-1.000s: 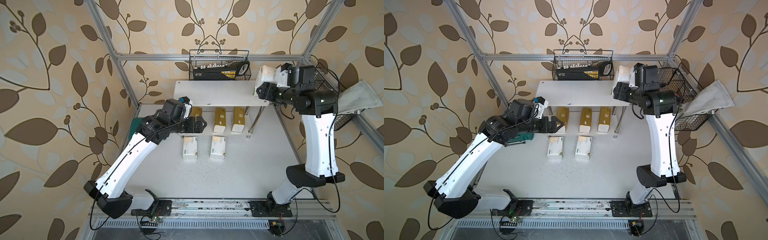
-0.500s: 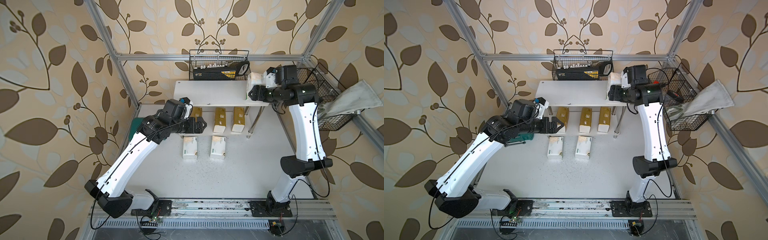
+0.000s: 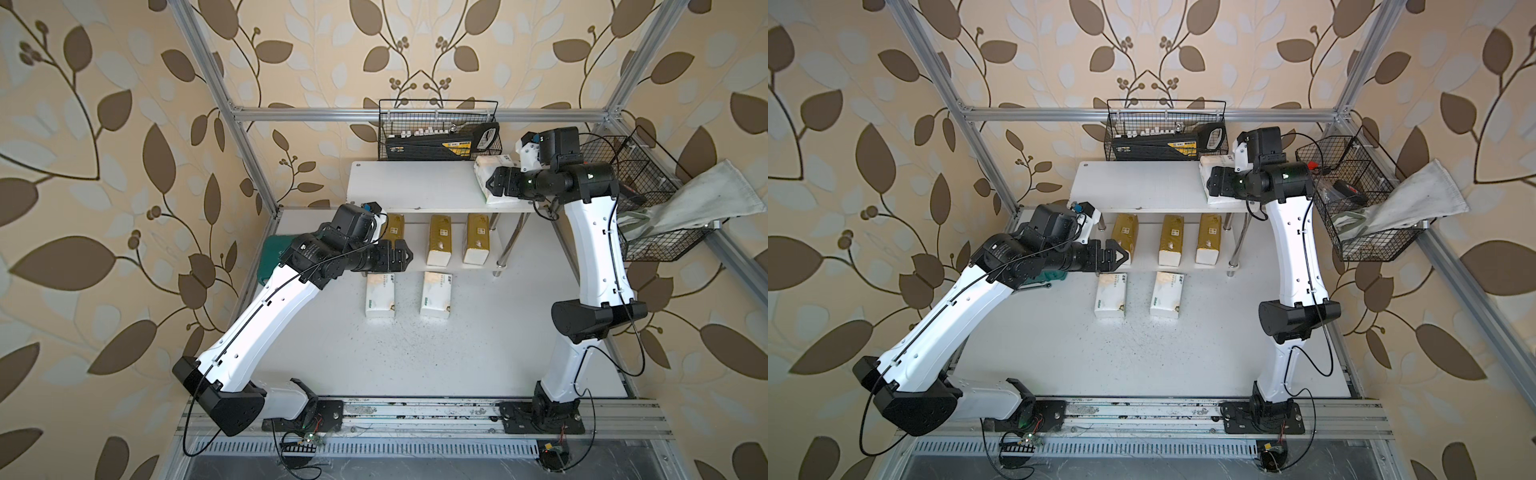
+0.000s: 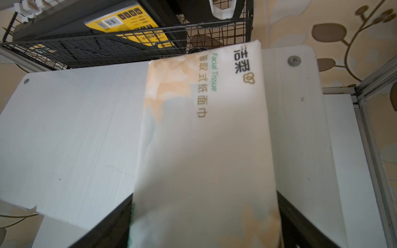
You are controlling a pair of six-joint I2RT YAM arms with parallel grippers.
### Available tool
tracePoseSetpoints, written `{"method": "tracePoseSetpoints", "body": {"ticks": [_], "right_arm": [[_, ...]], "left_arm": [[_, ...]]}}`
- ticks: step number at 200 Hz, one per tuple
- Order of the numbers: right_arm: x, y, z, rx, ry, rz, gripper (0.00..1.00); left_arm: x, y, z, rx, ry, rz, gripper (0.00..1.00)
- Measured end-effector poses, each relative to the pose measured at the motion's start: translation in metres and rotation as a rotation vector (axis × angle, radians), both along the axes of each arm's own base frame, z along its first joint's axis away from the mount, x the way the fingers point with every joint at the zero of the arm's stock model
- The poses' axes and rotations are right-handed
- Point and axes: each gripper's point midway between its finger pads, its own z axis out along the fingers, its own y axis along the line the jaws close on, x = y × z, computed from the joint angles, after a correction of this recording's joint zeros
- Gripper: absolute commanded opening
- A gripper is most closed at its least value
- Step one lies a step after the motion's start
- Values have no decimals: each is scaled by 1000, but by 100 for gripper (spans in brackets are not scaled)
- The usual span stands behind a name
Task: Place the tissue boxes on the shelf by color
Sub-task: Place a box of tissues on the shelf.
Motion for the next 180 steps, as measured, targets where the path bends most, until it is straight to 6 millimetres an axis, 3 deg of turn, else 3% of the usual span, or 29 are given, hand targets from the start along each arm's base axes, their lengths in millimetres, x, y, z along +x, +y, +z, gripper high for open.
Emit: {"method": "tracePoseSetpoints", "body": {"ticks": [60, 139, 180], "right_arm": [[4, 3, -12, 0, 17, 5, 99], [-13, 16, 11, 12, -40, 32, 99], [-12, 19, 7, 11, -33, 39, 99]], "left_arm": [[0, -1, 0, -13, 9, 8, 99], [1, -2, -2, -17, 13, 10, 99], [1, -2, -2, -18, 13, 10, 99]]}}
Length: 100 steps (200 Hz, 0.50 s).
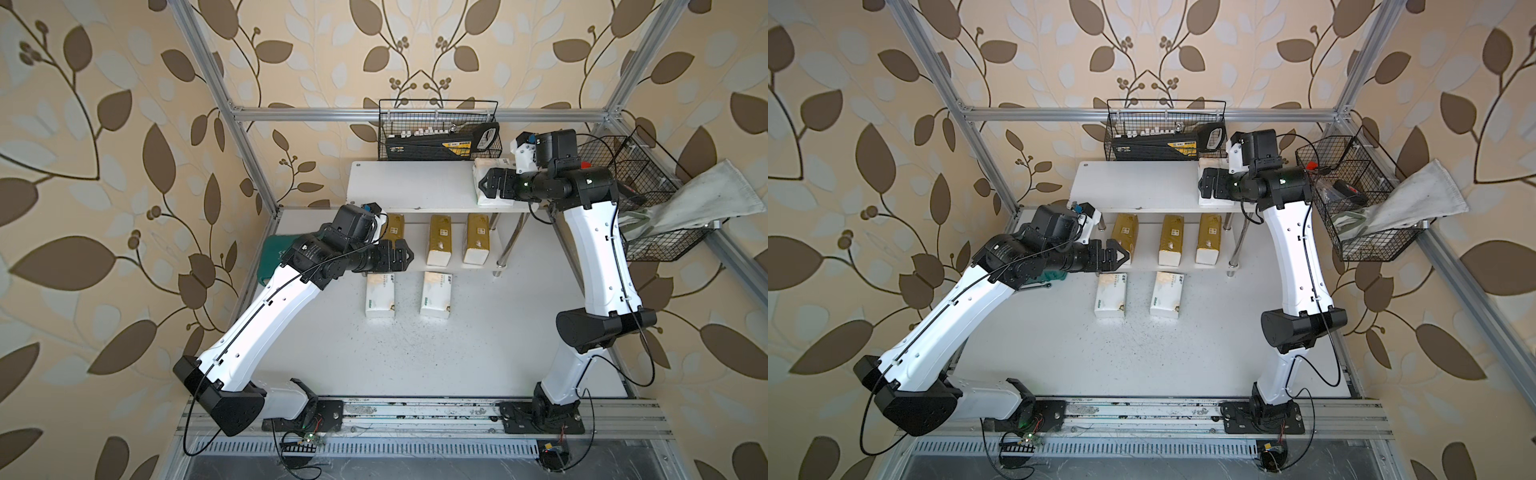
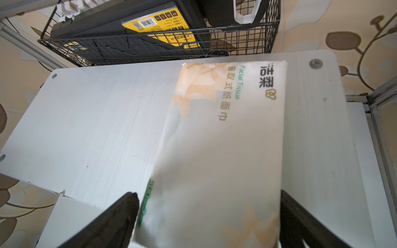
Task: Place the tissue boxes on the shelf by color
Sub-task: Place a box of tissues on the shelf.
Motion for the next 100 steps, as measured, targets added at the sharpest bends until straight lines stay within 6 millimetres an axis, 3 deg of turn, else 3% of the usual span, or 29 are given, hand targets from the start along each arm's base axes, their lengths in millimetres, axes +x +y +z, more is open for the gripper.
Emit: {"method": "tracePoseSetpoints", "body": {"ticks": [100], "right_arm": [[4, -5, -2, -24, -12, -31, 99]], "left_arm": [[0, 0, -3, 3, 5, 0, 99]]}}
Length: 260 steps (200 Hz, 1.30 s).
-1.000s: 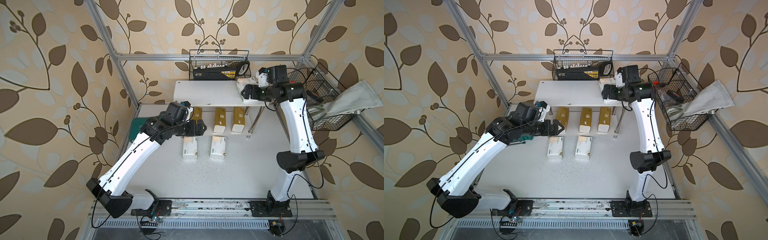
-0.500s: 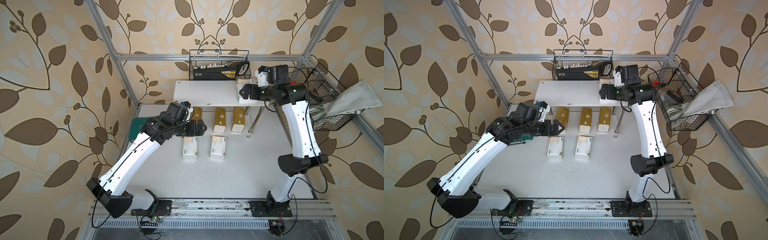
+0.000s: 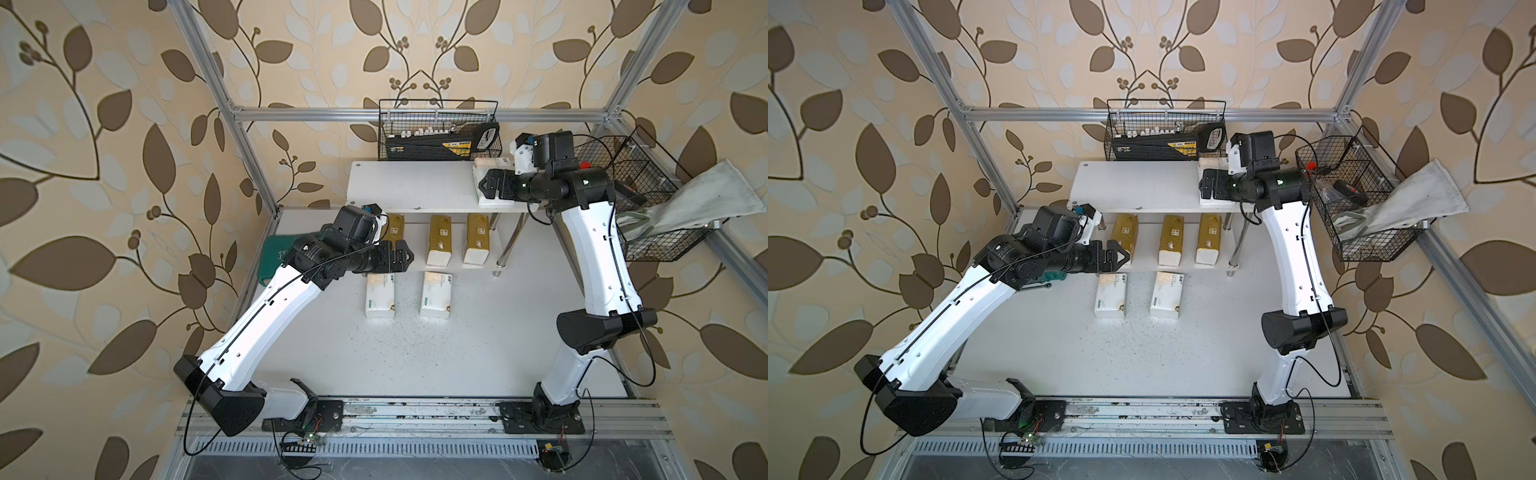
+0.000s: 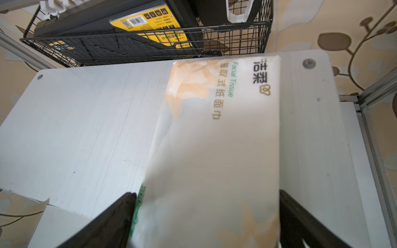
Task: Place the tissue boxes on the shelf by color
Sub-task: Place a box of tissues on the shelf, then pick up the box of tissues from the center of the board.
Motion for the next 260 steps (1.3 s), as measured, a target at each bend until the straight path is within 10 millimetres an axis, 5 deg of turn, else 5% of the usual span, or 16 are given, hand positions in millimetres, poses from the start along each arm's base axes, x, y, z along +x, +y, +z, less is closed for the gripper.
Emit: {"method": "tracePoseSetpoints", "body": {"ticks": [93, 192, 228, 260], "right_arm": [[0, -1, 3, 5, -11, -9, 99], [-29, -6, 30, 27, -77, -14, 99], [-63, 1, 31, 46, -82, 12, 99], [-124, 42, 18, 41, -70, 135, 99]], "left_arm": [[1, -1, 1, -4, -5, 0, 99], [0, -3, 2, -23, 6, -3, 99], [-2, -2, -5, -15, 19, -1, 99], [-9, 5, -21, 1, 37, 10, 99]]}}
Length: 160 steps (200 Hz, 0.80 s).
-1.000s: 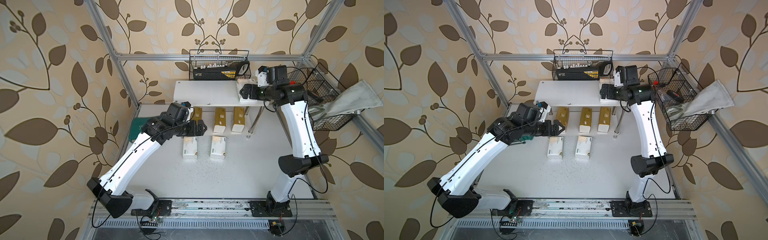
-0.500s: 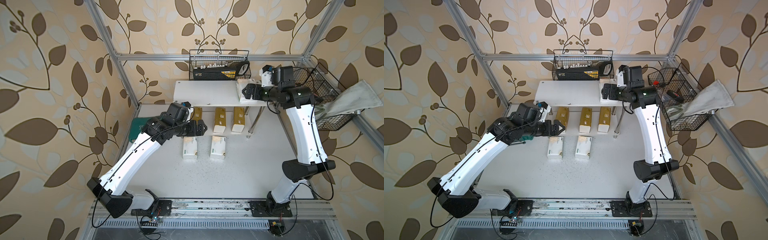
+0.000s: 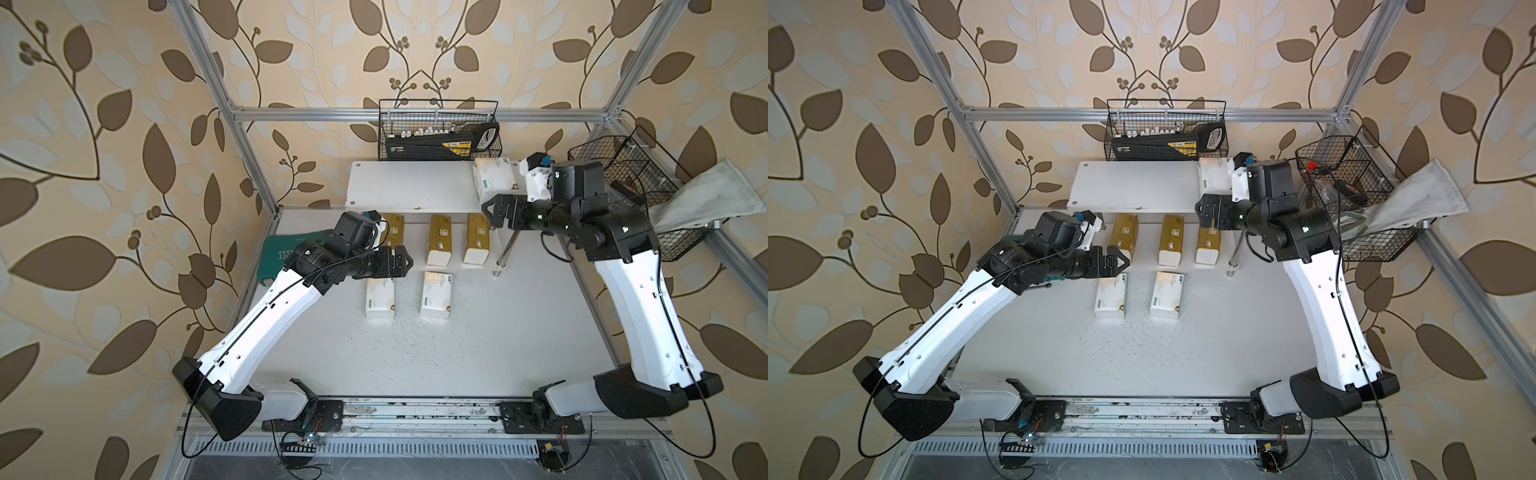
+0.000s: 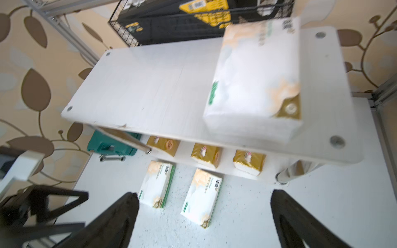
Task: Place the tissue boxes on the shelf by color
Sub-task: Pick up the box of tissues from the center of the board.
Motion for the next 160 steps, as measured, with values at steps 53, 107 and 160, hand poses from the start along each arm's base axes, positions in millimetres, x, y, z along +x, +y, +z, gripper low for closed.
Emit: {"method": "tracePoseSetpoints", "body": {"ticks": [53, 107, 160], "right_arm": [[-89, 62, -100, -69, 169, 181, 99], [-126, 107, -226, -164, 353, 178, 99], [-102, 113, -264, -111, 306, -6, 99]], "left_arm": [[-22, 26, -26, 18, 8, 54, 99], [-47, 56, -86, 84, 98, 132, 99], [-58, 67, -116, 93, 136, 164, 99]]}}
